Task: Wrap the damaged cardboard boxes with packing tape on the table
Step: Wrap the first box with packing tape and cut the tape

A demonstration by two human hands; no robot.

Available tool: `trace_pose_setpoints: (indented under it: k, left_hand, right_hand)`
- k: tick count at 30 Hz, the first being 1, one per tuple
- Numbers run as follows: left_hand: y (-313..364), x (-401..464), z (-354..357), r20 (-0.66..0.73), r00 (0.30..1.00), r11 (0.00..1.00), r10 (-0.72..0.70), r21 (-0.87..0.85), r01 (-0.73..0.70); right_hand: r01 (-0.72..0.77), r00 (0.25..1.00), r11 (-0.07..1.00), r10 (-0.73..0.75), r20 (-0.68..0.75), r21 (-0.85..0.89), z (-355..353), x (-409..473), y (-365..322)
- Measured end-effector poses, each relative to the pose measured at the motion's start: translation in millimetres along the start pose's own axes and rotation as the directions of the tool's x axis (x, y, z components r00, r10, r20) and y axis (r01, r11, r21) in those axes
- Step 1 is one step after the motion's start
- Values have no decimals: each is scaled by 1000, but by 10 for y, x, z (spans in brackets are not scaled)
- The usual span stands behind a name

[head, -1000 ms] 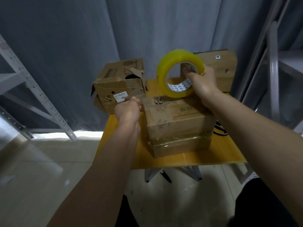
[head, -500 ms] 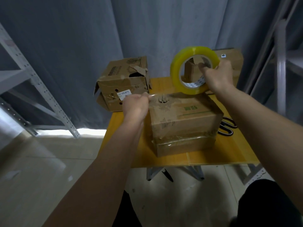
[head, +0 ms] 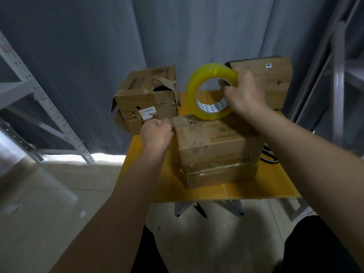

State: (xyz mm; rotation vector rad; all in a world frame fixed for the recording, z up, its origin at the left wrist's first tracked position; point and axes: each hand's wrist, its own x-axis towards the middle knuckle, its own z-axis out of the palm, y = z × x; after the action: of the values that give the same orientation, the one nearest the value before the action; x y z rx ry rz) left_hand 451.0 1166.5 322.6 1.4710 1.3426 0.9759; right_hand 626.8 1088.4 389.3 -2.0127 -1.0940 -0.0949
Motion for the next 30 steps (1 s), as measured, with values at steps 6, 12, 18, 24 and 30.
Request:
trace_pose_setpoints:
  k: [6,12,18,24,30]
  left_hand:
    - [-79,28,2,142,986,996,-87,-24,92]
    - [-201,10,13,398,891,940,-218,329,83]
    - [-89,158,-115,114,986,962,120,232,-143]
    - [358,-28,107,616,717,801,326,223,-556]
    - [348,-23,318,625,759,453,180,632,-629]
  right_hand:
    - [-3,999,998,1,38,64,-1,19,-3]
    - [-39,999,996,36,39,81,-3,26,60]
    - [-82,994,991,74,79,110,-2,45,108]
    - [-114,988,984,97,124,139,-5,71,108]
    - [-278,955,922,236,179,270,9,44,194]
